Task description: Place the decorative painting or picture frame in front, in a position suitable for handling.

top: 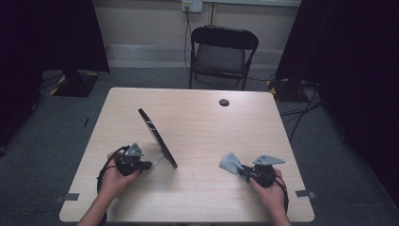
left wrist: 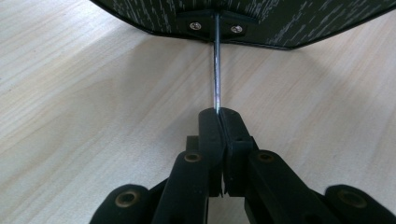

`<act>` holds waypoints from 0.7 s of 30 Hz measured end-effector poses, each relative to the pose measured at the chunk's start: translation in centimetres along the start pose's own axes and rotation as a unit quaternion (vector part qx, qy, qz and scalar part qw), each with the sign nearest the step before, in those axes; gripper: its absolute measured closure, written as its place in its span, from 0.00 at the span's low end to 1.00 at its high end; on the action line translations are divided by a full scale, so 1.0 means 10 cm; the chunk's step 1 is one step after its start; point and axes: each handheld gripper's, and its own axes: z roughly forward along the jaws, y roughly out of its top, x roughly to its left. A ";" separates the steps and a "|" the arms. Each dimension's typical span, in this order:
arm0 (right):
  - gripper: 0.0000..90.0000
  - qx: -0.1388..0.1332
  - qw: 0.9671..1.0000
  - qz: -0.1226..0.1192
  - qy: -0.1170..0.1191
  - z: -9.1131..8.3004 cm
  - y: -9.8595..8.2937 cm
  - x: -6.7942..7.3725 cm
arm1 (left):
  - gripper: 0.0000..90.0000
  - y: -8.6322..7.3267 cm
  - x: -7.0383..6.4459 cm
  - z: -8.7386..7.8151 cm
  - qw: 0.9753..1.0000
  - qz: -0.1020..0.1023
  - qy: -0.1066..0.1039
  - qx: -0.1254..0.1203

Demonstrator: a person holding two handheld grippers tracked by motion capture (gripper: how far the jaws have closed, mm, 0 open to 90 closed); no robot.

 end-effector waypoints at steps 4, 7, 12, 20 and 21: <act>0.87 0.000 1.000 0.000 0.001 0.00 0.00 0.00 | 0.97 0.00 0.06 0.00 1.000 -0.017 -0.004 -0.003; 0.87 -0.001 1.000 0.001 0.002 0.00 0.00 -0.01 | 0.95 -0.01 0.12 0.00 1.000 -0.020 0.003 -0.008; 0.86 -0.002 1.000 -0.001 0.003 0.00 -0.01 -0.01 | 0.93 -0.03 0.15 -0.01 1.000 -0.027 0.002 -0.014; 0.86 0.003 1.000 -0.001 0.003 0.00 0.01 -0.01 | 0.79 -0.08 0.14 -0.07 0.999 -0.034 0.008 -0.010; 0.86 0.001 1.000 -0.004 0.003 0.00 0.00 -0.01 | 0.73 -0.11 0.13 -0.11 0.999 -0.042 0.009 -0.011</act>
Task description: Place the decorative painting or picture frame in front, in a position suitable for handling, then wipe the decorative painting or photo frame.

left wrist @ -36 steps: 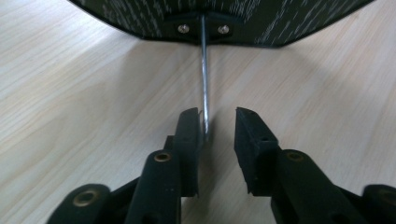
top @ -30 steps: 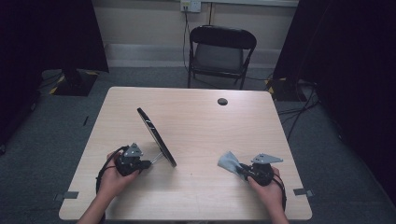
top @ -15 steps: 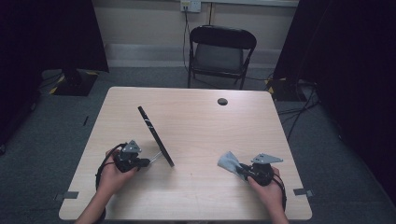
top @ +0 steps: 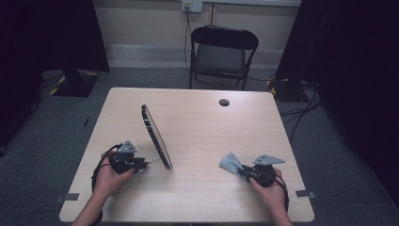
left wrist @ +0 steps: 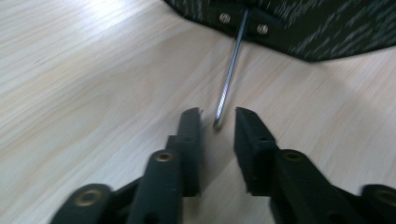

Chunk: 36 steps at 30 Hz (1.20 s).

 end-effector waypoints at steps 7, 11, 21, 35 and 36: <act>0.86 -0.005 1.000 -0.017 -0.006 0.00 -0.02 0.02 | 0.49 -0.01 -0.13 -0.11 1.000 0.005 -0.002 -0.013; 0.86 -0.006 1.000 -0.019 -0.011 0.00 -0.02 0.03 | 0.45 -0.03 -0.21 -0.11 1.000 0.015 0.000 -0.012; 0.85 -0.006 1.000 -0.018 -0.019 0.00 -0.02 0.05 | 0.37 -0.02 -0.38 -0.11 1.000 0.024 -0.017 -0.005; 0.85 -0.007 1.000 -0.012 -0.018 0.00 -0.02 0.05 | 0.33 0.11 -0.44 -0.33 0.999 0.005 -0.033 -0.006; 0.85 -0.007 1.000 -0.011 -0.018 0.00 -0.02 0.05 | 0.33 0.12 -0.44 -0.34 0.999 0.003 -0.032 -0.009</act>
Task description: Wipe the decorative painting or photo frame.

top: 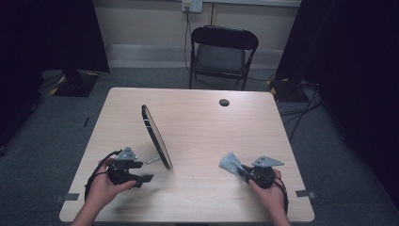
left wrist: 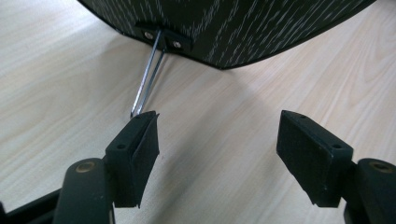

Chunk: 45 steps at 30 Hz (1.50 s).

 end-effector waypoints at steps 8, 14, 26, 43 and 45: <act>0.85 0.000 1.000 0.003 0.000 0.00 0.00 0.00 | 0.33 0.08 -0.09 -0.04 1.000 0.003 -0.009 -0.001; 0.85 0.001 1.000 0.002 -0.002 0.00 0.00 0.01 | 0.32 0.13 -0.16 -0.02 1.000 0.006 -0.015 0.001; 0.85 0.001 1.000 0.005 -0.001 0.00 0.00 0.00 | 0.31 0.21 -0.30 -0.05 1.000 -0.006 -0.017 -0.017; 0.85 0.000 1.000 0.004 -0.007 0.00 0.00 0.02 | 0.29 0.58 -0.42 -0.08 1.000 -0.012 -0.010 -0.022; 0.85 0.000 1.000 0.003 -0.008 0.00 0.00 0.02 | 0.28 0.59 -0.43 -0.07 1.000 -0.015 -0.008 -0.022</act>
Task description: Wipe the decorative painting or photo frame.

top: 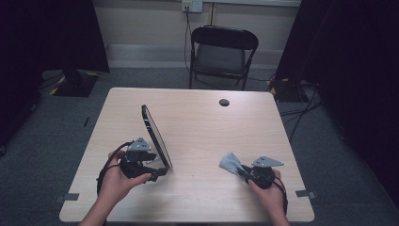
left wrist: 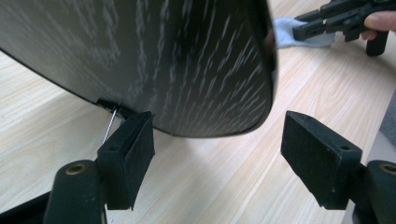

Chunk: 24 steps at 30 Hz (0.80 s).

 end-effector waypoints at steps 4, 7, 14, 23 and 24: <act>0.85 0.000 1.000 0.001 0.000 0.00 0.00 0.00 | 0.28 0.04 0.00 0.01 1.000 -0.006 0.013 0.004; 0.85 0.000 1.000 -0.001 -0.001 0.00 0.00 0.00 | 0.30 0.07 -0.03 0.04 1.000 -0.021 0.019 0.000; 0.85 0.000 1.000 0.001 0.000 0.00 0.00 0.00 | 0.32 0.07 -0.03 0.11 0.999 -0.022 0.035 0.009; 0.85 0.000 1.000 -0.002 0.001 0.00 0.00 0.00 | 0.33 0.05 -0.03 0.08 0.999 -0.021 0.039 0.007; 0.85 0.000 1.000 -0.002 0.001 0.00 0.00 0.00 | 0.33 0.04 -0.03 0.07 0.999 -0.021 0.041 0.005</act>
